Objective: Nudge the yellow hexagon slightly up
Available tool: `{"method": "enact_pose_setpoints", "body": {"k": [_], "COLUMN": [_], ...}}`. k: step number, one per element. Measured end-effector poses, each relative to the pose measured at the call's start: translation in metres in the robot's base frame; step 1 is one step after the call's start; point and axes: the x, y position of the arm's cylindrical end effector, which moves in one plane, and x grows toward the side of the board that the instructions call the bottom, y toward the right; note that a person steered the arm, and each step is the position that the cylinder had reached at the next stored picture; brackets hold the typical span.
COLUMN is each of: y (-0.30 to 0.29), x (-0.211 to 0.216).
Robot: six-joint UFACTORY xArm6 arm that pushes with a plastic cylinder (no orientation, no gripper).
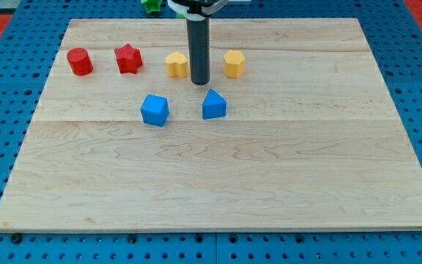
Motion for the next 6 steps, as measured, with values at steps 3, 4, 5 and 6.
{"method": "enact_pose_setpoints", "body": {"k": [3,4,5,6], "y": [-0.006,0.064,0.081,0.093], "x": [-0.011,-0.009,-0.026,-0.026]}}
